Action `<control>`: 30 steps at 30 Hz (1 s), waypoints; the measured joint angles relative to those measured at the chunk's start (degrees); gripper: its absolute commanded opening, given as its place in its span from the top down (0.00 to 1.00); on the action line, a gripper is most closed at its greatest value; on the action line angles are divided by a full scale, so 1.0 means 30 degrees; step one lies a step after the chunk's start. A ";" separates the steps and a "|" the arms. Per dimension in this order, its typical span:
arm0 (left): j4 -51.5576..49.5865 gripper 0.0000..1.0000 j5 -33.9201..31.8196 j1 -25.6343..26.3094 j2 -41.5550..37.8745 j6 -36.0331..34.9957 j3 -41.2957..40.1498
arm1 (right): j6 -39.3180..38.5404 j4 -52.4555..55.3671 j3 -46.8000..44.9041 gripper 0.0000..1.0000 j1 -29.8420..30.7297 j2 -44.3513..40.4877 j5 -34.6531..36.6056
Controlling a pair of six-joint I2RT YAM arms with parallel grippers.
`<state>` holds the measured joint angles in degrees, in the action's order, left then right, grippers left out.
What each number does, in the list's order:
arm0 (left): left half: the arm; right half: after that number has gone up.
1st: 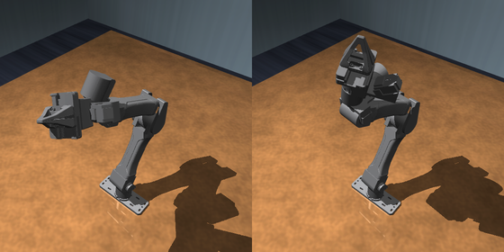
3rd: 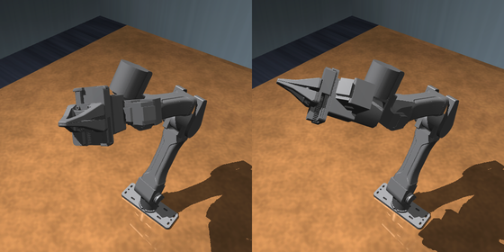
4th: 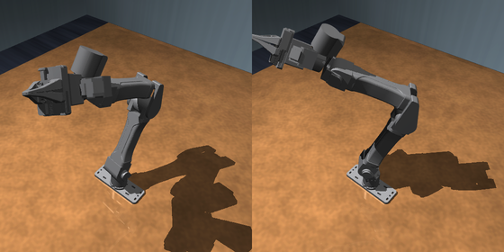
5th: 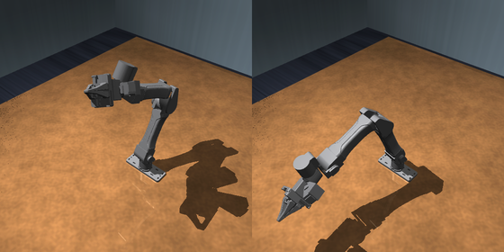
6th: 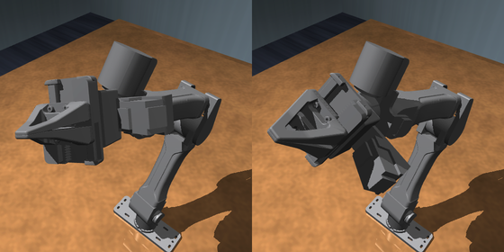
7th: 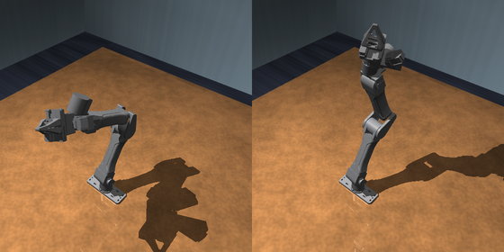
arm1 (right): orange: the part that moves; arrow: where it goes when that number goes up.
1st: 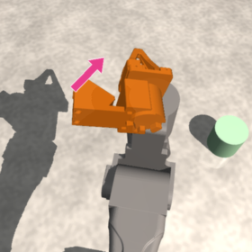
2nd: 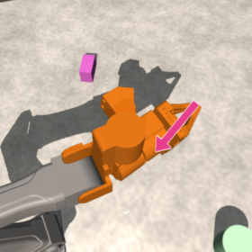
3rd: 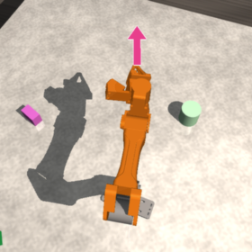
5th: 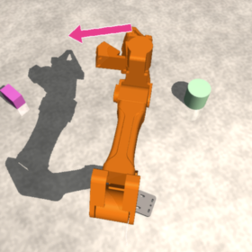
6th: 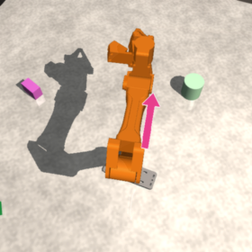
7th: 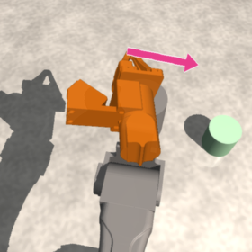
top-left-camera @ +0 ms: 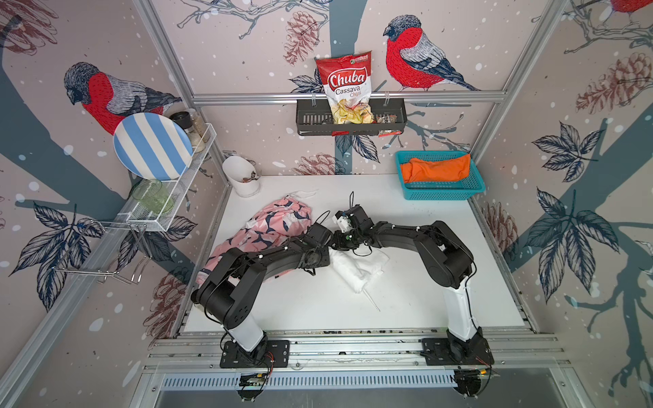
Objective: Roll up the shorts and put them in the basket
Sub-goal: Roll the shorts at the center of the board.
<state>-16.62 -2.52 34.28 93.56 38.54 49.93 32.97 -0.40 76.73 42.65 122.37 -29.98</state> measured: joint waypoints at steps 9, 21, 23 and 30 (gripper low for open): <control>-0.0721 0.58 -0.0204 0.0000 -0.1486 -0.0007 0.0393 | -0.0918 0.2004 0.0233 0.56 -0.0226 -0.0838 0.1916; -0.1107 0.58 -0.0219 -0.0044 -0.0255 -0.0364 0.1435 | -0.3184 0.6688 -0.1909 0.44 0.1472 -0.7584 0.6484; -0.1100 0.58 -0.0219 -0.0095 -0.0197 -0.0437 0.1494 | -0.3461 0.7373 -0.2601 0.39 0.2455 -0.8437 0.7082; -0.1115 0.58 -0.0175 -0.0226 -0.0036 -0.0510 0.1617 | -0.3504 0.9012 -0.4029 0.28 0.5289 -0.9573 0.8925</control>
<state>-19.97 -3.05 33.61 93.45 37.01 54.78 22.46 26.63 64.64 58.52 93.65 -3.20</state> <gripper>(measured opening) 0.423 0.729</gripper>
